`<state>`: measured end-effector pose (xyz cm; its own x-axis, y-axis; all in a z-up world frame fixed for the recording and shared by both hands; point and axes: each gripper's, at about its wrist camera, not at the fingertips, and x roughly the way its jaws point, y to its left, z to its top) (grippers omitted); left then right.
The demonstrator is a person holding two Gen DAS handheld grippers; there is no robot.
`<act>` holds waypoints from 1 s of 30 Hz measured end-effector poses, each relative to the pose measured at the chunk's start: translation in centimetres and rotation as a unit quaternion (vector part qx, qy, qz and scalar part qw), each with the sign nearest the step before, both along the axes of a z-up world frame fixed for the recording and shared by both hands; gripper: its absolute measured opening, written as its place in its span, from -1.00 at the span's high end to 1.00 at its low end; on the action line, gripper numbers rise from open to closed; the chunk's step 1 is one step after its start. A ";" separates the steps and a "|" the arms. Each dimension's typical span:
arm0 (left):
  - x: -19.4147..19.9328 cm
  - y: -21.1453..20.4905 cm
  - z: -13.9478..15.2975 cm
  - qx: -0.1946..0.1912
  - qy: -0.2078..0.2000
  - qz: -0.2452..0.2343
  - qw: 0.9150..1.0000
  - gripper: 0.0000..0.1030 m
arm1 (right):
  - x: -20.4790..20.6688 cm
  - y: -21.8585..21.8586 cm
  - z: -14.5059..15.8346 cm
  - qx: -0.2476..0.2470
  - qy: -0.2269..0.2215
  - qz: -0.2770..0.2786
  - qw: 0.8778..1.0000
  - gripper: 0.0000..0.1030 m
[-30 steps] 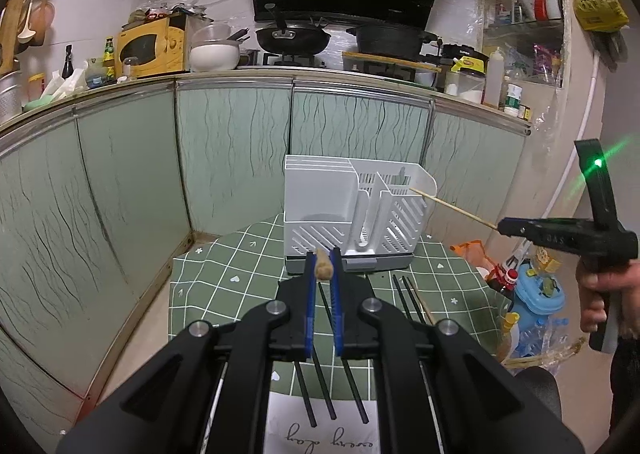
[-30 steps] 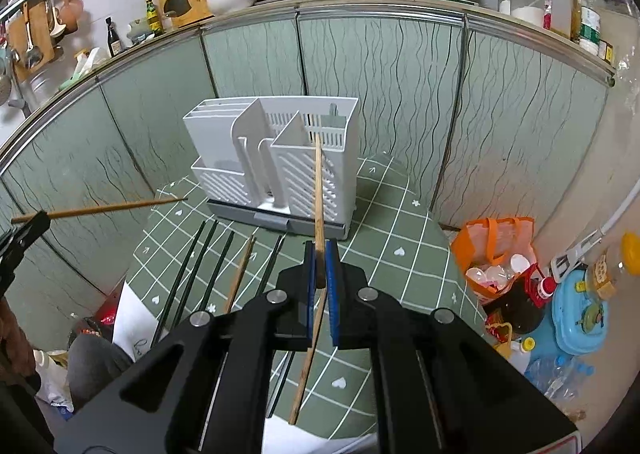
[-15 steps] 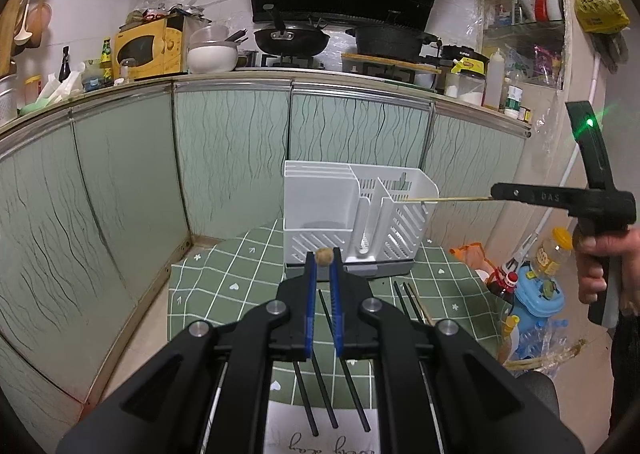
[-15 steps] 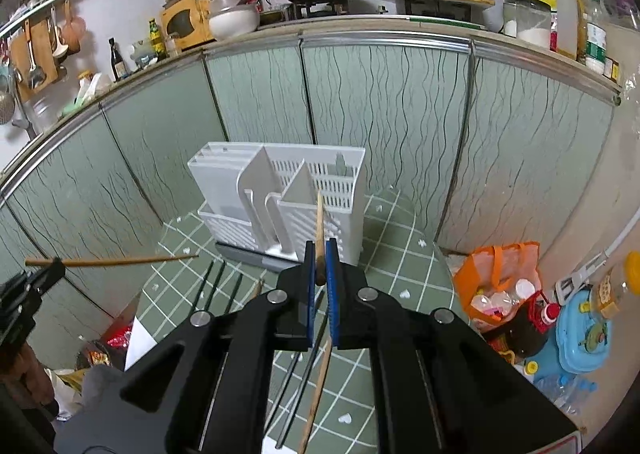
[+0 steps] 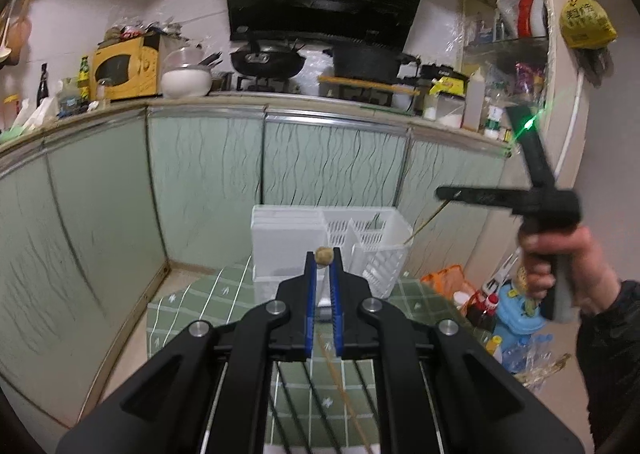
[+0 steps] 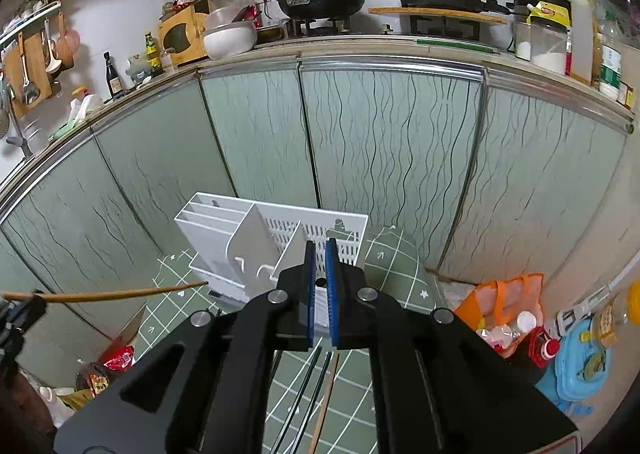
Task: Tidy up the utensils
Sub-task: 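Lift the wooden chopsticks with both tools and carry them toward the white caddy, then lower the chopsticks into the caddy slots and open both tools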
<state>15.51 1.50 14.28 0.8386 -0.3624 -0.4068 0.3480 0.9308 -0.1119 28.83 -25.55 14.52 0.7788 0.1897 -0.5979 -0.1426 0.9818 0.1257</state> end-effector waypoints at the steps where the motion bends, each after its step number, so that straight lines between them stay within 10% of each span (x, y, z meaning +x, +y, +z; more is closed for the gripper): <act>1: 0.3 -0.3 0.4 -0.001 -0.003 -0.004 1.000 0.85 | 0.3 -0.1 -0.1 0.001 0.001 0.001 1.000 0.91; 30: 14.2 -11.6 -2.4 0.016 0.079 -0.103 0.991 0.85 | 4.1 -2.6 -1.9 0.017 -0.012 0.018 1.000 0.81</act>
<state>29.66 -10.10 11.90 0.6732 -0.5049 -0.5402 0.5119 0.8454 -0.1522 32.96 -28.12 12.62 0.7853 0.2384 -0.5714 -0.1816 0.9710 0.1556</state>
